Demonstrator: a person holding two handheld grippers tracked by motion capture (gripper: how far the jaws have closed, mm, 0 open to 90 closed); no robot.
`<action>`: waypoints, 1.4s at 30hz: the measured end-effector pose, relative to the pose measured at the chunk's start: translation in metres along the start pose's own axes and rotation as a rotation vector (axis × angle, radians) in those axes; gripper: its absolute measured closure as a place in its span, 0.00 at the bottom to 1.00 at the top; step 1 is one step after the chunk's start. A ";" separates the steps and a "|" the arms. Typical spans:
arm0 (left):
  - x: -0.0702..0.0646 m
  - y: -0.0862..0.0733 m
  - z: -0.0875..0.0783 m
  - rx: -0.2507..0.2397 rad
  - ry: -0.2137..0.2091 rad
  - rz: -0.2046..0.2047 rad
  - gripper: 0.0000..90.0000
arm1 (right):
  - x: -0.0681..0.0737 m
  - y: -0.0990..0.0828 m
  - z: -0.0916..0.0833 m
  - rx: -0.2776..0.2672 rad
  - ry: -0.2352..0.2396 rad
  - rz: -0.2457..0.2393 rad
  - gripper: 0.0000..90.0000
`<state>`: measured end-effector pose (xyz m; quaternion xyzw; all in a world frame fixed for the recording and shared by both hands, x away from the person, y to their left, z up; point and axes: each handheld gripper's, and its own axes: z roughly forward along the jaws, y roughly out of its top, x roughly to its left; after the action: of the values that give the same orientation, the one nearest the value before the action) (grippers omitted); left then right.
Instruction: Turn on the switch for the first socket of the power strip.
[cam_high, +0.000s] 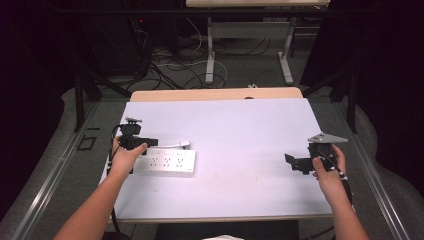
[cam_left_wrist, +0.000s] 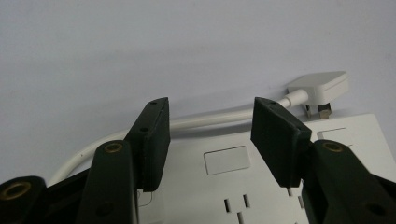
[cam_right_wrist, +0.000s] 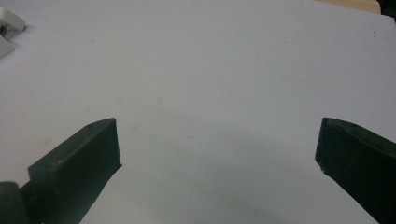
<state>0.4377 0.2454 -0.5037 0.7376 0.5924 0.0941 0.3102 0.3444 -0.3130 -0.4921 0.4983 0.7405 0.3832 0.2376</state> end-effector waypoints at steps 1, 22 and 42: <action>0.000 0.000 0.000 -0.005 0.001 0.027 0.52 | -0.001 0.001 0.000 0.003 0.008 -0.005 0.00; 0.003 0.002 0.005 -0.131 -0.045 0.053 0.01 | 0.003 0.000 0.001 0.005 0.007 -0.005 0.00; 0.004 0.000 -0.008 -0.184 -0.065 0.051 0.00 | 0.003 0.001 0.001 0.007 0.012 -0.016 0.00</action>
<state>0.4350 0.2520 -0.4982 0.7233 0.5519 0.1319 0.3934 0.3448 -0.3096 -0.4921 0.4908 0.7474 0.3816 0.2345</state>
